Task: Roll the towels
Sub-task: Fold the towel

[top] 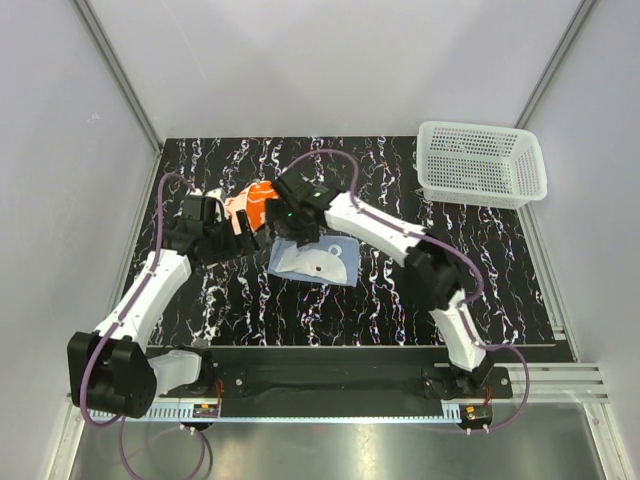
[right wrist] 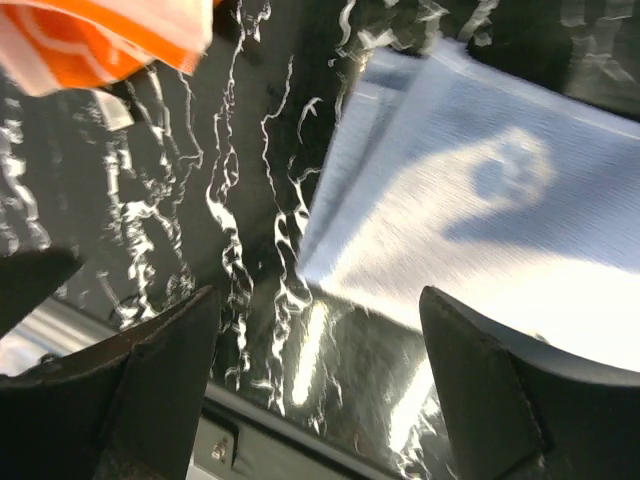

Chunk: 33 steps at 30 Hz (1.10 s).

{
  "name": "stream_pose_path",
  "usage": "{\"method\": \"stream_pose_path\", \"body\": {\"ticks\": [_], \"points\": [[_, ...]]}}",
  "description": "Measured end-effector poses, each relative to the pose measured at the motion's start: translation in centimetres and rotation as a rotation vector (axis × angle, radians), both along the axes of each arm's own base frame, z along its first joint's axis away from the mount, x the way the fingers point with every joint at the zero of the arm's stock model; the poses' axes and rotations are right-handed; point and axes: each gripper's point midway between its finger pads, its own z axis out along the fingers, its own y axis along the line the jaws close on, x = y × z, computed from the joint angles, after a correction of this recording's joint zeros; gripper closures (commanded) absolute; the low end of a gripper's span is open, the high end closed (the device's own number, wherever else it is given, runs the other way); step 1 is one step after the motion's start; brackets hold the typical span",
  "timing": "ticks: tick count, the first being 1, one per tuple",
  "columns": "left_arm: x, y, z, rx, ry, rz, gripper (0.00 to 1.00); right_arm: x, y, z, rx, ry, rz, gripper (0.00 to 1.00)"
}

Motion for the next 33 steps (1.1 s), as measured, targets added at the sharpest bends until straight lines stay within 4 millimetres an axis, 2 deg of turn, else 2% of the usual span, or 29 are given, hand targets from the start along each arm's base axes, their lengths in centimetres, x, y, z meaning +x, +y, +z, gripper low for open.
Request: {"method": "stream_pose_path", "body": {"ticks": [2,3,5,6,8,11,13,16,22,29,32,33], "points": [[0.0,-0.1,0.1,-0.001,-0.003,-0.003,0.16,0.2,-1.8,2.5,0.032,-0.028,-0.025,0.15],[0.0,-0.1,0.1,-0.003,-0.004,-0.005,0.19,0.2,-2.8,3.4,0.045,-0.038,-0.04,0.19],[0.1,-0.4,0.2,-0.011,-0.007,-0.014,0.2,-0.3,-5.8,5.2,0.073,-0.052,-0.082,0.25],[0.1,-0.6,0.2,-0.016,-0.01,-0.02,0.2,-0.7,-7.4,5.7,0.084,-0.055,-0.106,0.33],[0.1,-1.1,0.0,-0.018,-0.006,-0.036,0.22,-1.3,-10.0,6.0,0.12,-0.056,-0.156,0.38],[0.2,-2.4,-0.9,-0.014,0.032,-0.073,0.25,-2.6,-13.4,3.3,0.122,-0.007,-0.224,0.43],[0.5,-3.3,-1.5,-0.012,0.056,-0.095,0.26,-3.3,-14.7,0.5,0.096,0.04,-0.252,0.43],[1.4,-4.5,-2.5,-0.008,0.088,-0.115,0.27,-4.6,-15.5,-2.5,0.049,0.11,-0.258,0.4],[2.4,-4.8,-5.1,0.012,0.16,-0.098,0.27,-4.4,-16.1,-3.6,0.012,0.105,-0.281,0.38],[2.3,-6.4,-6.4,0.028,0.181,-0.124,0.28,-4.9,-17.6,-6.2,-0.072,0.121,-0.307,0.38],[2.5,-7.2,-6.9,0.037,0.185,-0.135,0.33,-5.1,-18.2,-7.2,-0.106,0.129,-0.314,0.39],[2.5,-7.4,-7.2,0.039,0.188,-0.138,0.4,-5.1,-18.4,-7.5,-0.116,0.131,-0.315,0.41]]}}
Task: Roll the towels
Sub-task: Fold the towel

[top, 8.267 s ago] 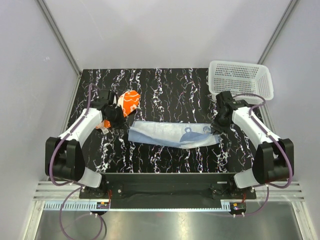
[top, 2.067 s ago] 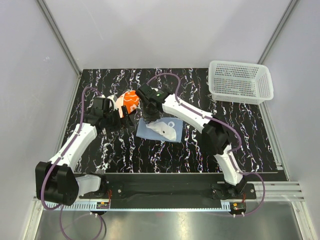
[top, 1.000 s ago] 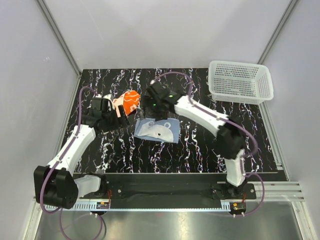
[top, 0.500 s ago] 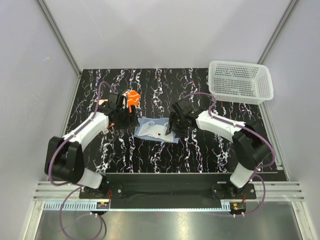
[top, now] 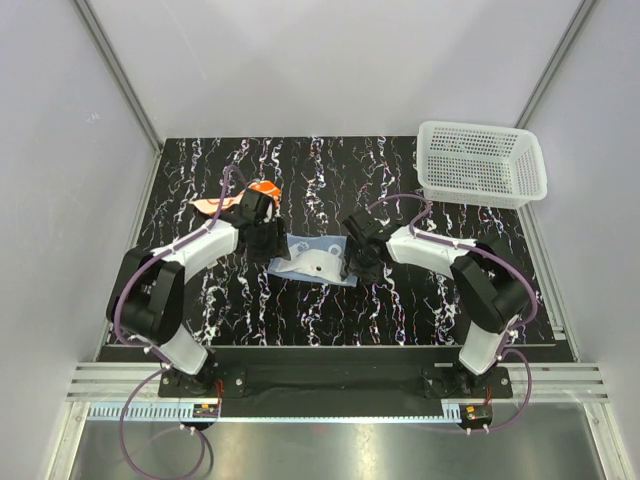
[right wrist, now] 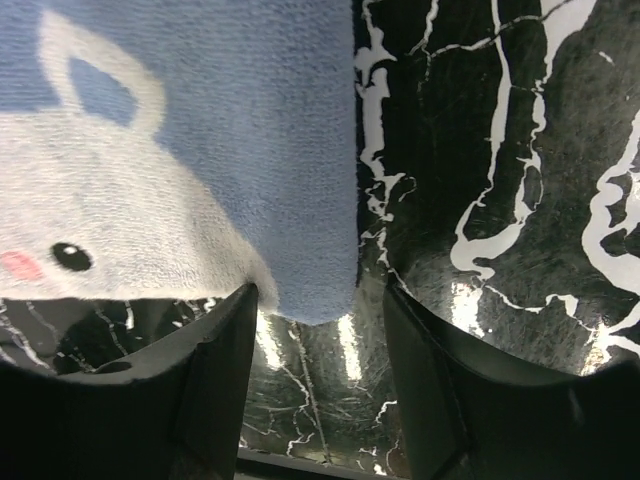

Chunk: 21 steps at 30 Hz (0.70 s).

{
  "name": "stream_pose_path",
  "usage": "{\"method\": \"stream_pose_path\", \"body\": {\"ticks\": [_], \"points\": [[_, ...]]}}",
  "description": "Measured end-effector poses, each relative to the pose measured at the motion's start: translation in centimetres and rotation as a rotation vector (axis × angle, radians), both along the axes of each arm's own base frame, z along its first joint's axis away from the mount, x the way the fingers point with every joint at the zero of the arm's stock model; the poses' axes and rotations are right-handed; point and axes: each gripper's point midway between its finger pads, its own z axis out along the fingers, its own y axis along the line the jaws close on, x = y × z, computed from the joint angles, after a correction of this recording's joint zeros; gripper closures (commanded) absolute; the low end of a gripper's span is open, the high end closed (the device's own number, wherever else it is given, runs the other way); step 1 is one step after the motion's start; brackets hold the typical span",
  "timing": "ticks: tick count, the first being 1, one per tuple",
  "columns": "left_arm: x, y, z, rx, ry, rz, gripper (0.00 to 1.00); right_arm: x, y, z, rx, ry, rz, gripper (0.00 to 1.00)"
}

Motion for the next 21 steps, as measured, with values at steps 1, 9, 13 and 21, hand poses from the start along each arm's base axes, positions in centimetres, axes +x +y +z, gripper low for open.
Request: {"method": "stream_pose_path", "body": {"ticks": [1,9,13,21], "points": [[0.0,-0.2,-0.2,0.0,0.004,0.003,0.45,-0.1,-0.1,-0.3,-0.008,0.007,0.001,0.45],[-0.1,-0.6,-1.7,0.015,0.027,0.018,0.91,-0.6,-0.5,-1.4,-0.012,0.012,0.01,0.77],[-1.2,-0.3,-2.4,0.025,0.041,0.02,0.96,-1.0,-0.9,-1.4,-0.004,-0.002,0.009,0.78],[-6.3,-0.2,-2.1,-0.018,0.048,0.02,0.92,-4.5,-3.8,-1.1,-0.049,0.039,0.023,0.71]]}}
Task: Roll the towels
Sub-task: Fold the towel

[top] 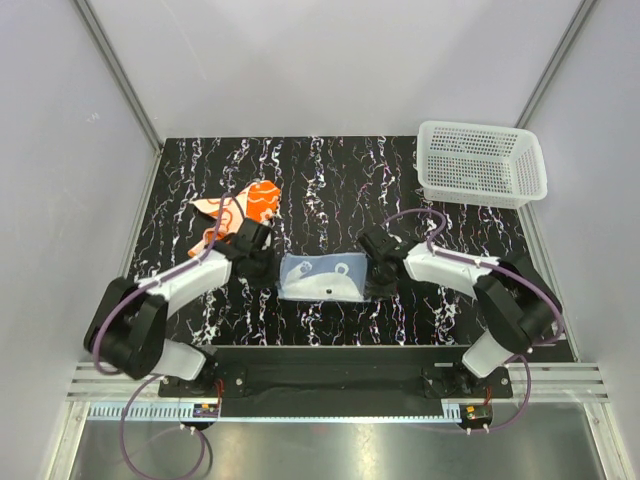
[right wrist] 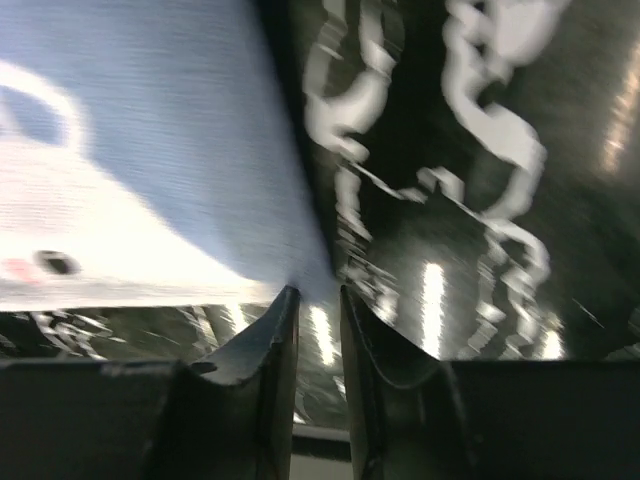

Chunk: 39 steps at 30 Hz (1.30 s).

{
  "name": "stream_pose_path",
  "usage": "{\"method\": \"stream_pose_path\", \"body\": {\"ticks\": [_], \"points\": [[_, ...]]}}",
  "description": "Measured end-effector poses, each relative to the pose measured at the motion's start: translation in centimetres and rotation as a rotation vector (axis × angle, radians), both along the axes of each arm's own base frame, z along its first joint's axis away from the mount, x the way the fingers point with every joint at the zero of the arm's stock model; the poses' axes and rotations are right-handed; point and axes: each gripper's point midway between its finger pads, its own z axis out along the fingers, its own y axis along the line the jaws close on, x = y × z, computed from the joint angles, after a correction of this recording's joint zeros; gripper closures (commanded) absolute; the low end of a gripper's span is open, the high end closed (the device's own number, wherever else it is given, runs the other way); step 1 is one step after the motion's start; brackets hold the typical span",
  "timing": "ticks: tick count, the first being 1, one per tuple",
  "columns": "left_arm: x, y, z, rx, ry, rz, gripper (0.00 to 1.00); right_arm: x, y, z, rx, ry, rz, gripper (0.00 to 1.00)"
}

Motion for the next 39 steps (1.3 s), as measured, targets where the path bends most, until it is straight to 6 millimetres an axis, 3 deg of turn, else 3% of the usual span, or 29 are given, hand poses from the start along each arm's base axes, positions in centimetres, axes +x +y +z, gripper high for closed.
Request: {"method": "stream_pose_path", "body": {"ticks": [2,4,6,7,8,10,13,16,20,24,28,32,39], "points": [[-1.1,0.5,0.2,-0.006,-0.009,0.008,0.9,-1.0,-1.2,0.2,-0.034,0.011,0.002,0.64],[-1.8,1.2,0.5,0.004,-0.013,0.023,0.81,-2.0,-2.8,0.3,-0.088,0.027,0.004,0.52],[-1.9,1.7,1.0,0.012,-0.023,0.038,0.69,-2.7,-3.8,0.2,-0.128,0.049,0.012,0.51],[-2.0,1.8,1.2,0.014,-0.027,0.045,0.53,-2.9,-4.1,0.2,-0.142,0.055,0.014,0.51],[-2.1,2.0,1.4,0.021,-0.03,0.044,0.43,-3.2,-4.5,0.2,-0.158,0.064,0.015,0.51],[-2.4,2.4,1.9,0.028,-0.033,0.055,0.3,-3.5,-4.9,0.3,-0.178,0.076,0.018,0.5],[-2.6,2.7,3.1,0.029,-0.053,0.066,0.3,-3.5,-5.0,1.6,-0.173,0.068,0.018,0.52],[-2.0,2.8,4.9,0.017,-0.111,0.074,0.34,-2.5,-3.8,4.0,-0.1,0.0,0.027,0.55],[-0.3,1.8,7.1,-0.019,-0.179,0.058,0.34,-0.3,-0.6,8.3,0.089,-0.143,0.034,0.59],[2.3,0.6,7.8,-0.017,-0.192,0.043,0.35,1.7,2.1,9.7,0.203,-0.19,0.04,0.66],[4.4,-0.3,6.0,0.015,-0.158,0.028,0.38,5.3,4.7,8.5,0.27,-0.169,0.029,0.7],[4.8,-0.5,3.1,0.055,-0.087,0.023,0.38,8.1,5.8,5.5,0.294,-0.119,0.011,0.73],[4.4,0.3,-0.8,0.12,-0.009,0.03,0.39,9.1,5.0,0.3,0.281,-0.011,-0.028,0.75]]}}
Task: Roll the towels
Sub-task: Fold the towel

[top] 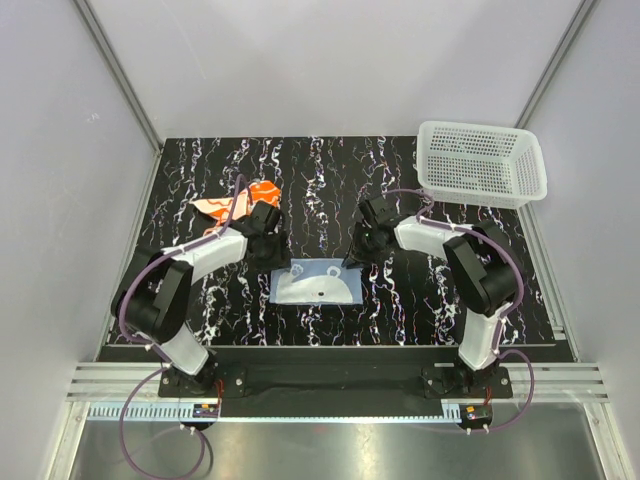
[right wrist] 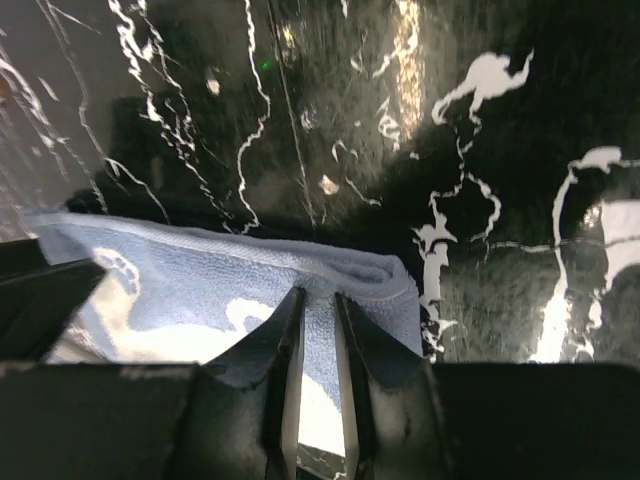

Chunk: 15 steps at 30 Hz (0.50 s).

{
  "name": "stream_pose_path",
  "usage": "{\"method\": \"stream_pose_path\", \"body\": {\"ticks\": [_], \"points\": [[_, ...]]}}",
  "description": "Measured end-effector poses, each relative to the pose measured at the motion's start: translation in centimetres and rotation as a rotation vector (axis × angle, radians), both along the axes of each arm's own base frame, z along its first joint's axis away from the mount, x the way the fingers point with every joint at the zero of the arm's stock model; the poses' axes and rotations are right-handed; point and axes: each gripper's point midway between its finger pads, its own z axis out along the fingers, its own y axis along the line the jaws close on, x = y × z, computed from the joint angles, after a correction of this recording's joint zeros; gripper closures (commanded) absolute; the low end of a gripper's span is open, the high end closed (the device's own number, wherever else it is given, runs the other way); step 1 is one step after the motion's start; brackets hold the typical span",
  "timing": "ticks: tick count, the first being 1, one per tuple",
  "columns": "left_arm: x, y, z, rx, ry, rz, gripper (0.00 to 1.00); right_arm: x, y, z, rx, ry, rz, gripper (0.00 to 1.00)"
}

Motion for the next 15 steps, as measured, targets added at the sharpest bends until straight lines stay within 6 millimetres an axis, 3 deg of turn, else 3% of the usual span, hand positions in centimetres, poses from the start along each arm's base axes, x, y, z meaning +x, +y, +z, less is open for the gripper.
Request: {"method": "stream_pose_path", "body": {"ticks": [2,15], "points": [[-0.1,0.3,-0.9,0.019,0.015,0.003,0.39,0.2,0.0,-0.1,0.032,0.01,-0.003,0.75],[2.0,1.3,-1.1,0.082,-0.063,0.071,0.4,0.2,0.2,-0.4,0.126,-0.009,-0.005,0.76]]}}
